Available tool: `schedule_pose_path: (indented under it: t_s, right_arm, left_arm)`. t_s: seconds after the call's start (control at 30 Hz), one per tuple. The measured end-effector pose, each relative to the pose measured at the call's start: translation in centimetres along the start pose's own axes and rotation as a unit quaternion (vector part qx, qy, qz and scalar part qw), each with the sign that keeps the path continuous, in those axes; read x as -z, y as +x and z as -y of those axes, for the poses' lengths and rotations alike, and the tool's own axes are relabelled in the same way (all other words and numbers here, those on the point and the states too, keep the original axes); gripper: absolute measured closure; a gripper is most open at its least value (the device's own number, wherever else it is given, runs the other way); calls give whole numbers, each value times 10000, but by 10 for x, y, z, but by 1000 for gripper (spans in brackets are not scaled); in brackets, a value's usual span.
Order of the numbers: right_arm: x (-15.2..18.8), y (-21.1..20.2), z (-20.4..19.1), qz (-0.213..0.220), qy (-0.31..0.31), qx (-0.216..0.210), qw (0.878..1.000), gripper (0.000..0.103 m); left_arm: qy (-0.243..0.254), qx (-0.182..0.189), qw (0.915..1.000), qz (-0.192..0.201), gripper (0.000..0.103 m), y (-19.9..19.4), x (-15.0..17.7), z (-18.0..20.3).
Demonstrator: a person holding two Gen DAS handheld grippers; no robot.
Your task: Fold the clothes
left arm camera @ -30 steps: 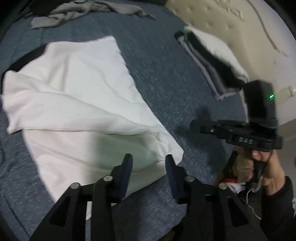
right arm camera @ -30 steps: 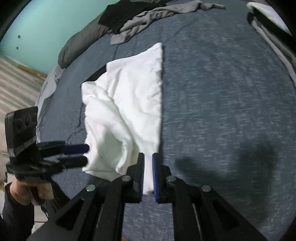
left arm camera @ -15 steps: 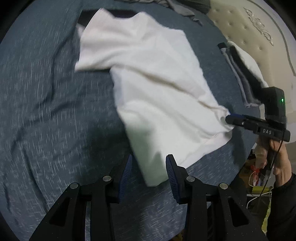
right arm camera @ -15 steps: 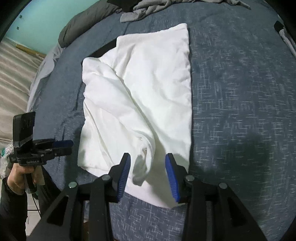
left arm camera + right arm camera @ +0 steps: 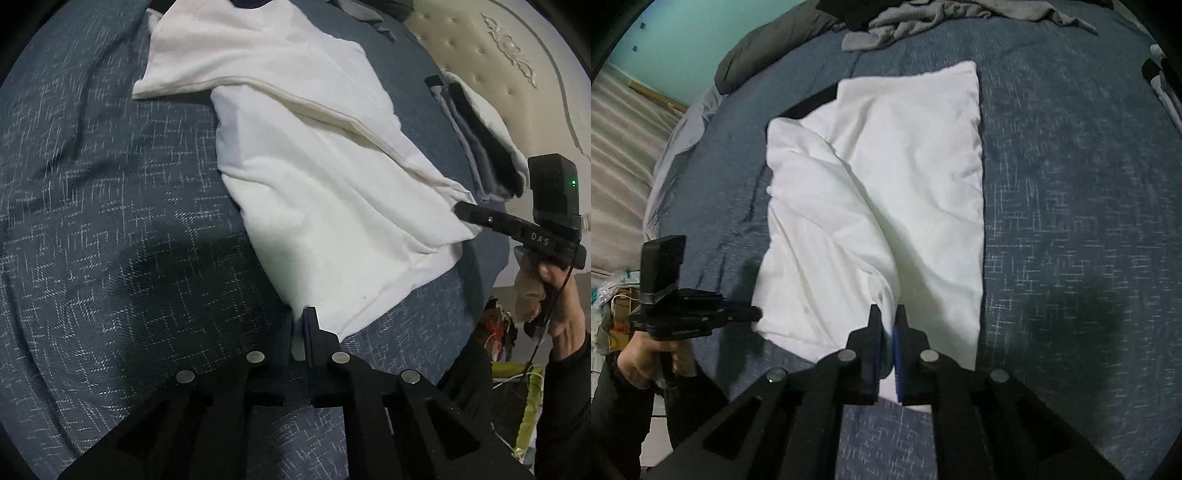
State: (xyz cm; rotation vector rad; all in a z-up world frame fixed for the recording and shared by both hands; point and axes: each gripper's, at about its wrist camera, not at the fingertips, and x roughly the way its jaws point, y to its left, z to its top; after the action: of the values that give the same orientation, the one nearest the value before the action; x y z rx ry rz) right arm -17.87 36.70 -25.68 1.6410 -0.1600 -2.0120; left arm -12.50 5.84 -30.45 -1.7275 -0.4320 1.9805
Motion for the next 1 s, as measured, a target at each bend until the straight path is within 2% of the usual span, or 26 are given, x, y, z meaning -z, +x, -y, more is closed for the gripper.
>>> schedule_pose_path:
  t_s: [0.23, 0.33, 0.53, 0.77, 0.83, 1.0]
  right_arm:
    - [11, -32, -3, 105, 48, -260, 9996, 99]
    - [20, -24, 6, -6, 178, -200, 9996, 99]
    - [33, 12, 22, -205, 358, -36, 9991, 99]
    - [34, 15, 24, -219, 331, -70, 9992, 96]
    - [35, 9, 24, -192, 305, -24, 9993, 94]
    - [33, -9, 18, -41, -82, 398, 9992, 90]
  left_arm:
    - [197, 51, 9997, 141, 99, -19, 1, 10]
    - [302, 16, 9995, 103, 99, -21, 5, 12]
    - [236, -187, 9995, -62, 99, 1, 14, 7]
    - [82, -115, 9999, -40, 98, -2, 12, 2]
    - [57, -119, 9999, 6, 98, -7, 11, 2]
    - [39, -224, 9992, 330, 97, -28, 6, -3]
